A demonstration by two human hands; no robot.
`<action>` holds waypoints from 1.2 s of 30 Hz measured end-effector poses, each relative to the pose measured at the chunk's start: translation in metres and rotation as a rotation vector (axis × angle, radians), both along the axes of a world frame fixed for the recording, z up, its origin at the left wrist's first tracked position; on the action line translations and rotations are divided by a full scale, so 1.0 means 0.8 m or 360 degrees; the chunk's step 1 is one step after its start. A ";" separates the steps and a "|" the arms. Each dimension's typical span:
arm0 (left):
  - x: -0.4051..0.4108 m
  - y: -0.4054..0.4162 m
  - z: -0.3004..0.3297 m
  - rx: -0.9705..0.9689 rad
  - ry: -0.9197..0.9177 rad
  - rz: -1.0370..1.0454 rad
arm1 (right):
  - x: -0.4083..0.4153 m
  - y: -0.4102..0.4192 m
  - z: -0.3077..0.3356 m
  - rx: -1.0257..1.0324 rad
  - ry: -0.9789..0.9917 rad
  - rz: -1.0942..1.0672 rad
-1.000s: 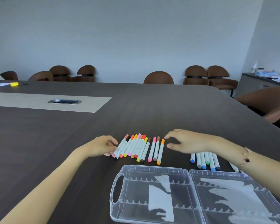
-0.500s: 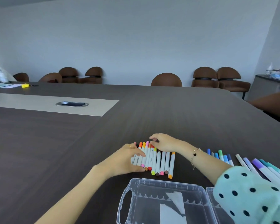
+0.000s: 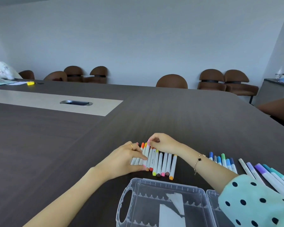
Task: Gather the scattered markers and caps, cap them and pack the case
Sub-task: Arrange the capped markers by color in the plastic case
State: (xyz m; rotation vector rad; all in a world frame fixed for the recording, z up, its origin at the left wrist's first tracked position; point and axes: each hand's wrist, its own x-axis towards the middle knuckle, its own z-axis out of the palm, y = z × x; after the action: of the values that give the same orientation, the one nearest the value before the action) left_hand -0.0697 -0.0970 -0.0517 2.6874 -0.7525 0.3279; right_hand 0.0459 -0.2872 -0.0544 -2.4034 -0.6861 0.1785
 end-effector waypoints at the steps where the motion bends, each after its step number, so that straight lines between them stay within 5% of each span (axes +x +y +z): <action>1: -0.011 0.001 0.007 -0.0016 -0.0019 -0.0013 | -0.010 0.000 0.007 0.0043 0.0001 0.0011; 14: -0.176 0.001 -0.017 0.0033 0.0074 0.0014 | -0.156 0.013 -0.006 -0.0225 0.0043 0.0274; 36: -0.175 0.002 -0.031 -0.0205 0.0158 0.0085 | -0.190 0.014 -0.024 -0.0290 -0.0238 0.0214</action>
State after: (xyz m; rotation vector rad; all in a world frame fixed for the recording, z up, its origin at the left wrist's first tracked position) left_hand -0.2095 -0.0951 -0.0762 2.5843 -0.6105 0.2451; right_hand -0.1064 -0.2760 -0.0736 -2.5637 -0.9373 0.1221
